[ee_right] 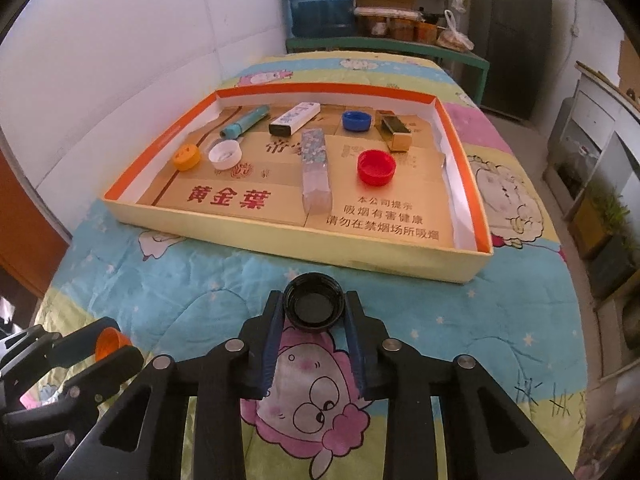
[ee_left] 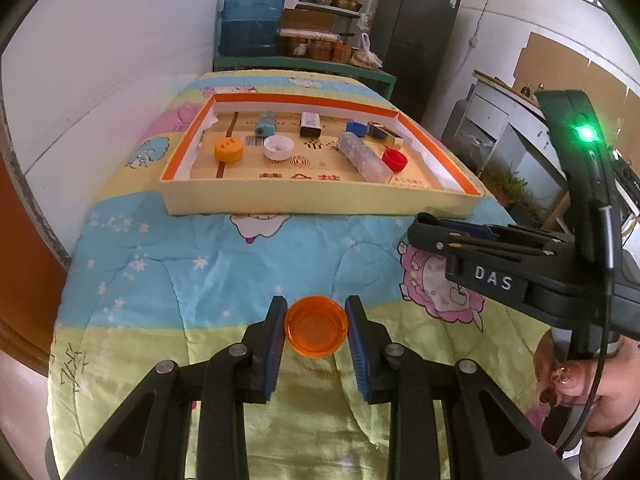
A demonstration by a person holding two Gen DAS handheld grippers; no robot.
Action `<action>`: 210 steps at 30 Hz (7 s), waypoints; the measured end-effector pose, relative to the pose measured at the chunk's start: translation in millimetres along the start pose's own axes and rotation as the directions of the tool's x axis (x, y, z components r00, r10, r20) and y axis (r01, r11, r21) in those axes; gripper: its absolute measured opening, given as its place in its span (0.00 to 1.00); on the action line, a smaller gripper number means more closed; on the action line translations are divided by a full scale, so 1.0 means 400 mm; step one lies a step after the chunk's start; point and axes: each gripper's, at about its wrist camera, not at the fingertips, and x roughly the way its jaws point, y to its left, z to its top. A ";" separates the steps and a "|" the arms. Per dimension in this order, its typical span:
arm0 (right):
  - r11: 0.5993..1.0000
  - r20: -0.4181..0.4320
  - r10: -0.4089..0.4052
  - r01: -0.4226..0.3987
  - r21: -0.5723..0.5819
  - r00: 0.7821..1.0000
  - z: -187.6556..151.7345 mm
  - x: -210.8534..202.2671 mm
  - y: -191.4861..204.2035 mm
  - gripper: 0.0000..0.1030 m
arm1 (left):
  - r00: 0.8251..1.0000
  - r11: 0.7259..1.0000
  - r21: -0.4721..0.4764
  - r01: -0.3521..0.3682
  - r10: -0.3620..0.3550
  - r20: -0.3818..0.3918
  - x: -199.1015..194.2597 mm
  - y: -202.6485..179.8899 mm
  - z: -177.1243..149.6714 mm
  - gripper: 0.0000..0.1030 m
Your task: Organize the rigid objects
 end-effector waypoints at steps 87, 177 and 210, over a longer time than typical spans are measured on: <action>0.981 -0.038 0.110 -0.114 -0.159 0.993 0.227 0.173 0.114 0.29 | 0.987 0.991 -0.012 -0.136 0.135 -0.085 0.216 0.168 0.293 0.29; 0.998 0.239 -0.064 0.058 0.032 0.969 0.045 -0.264 0.100 0.37 | 0.980 0.996 -0.018 -0.089 0.090 0.178 -0.164 -0.002 0.174 0.40; 0.991 0.362 -0.133 0.117 0.067 0.922 -0.055 -0.510 0.187 0.37 | 0.932 0.975 -0.032 -0.218 0.218 0.289 -0.408 -0.069 0.070 0.40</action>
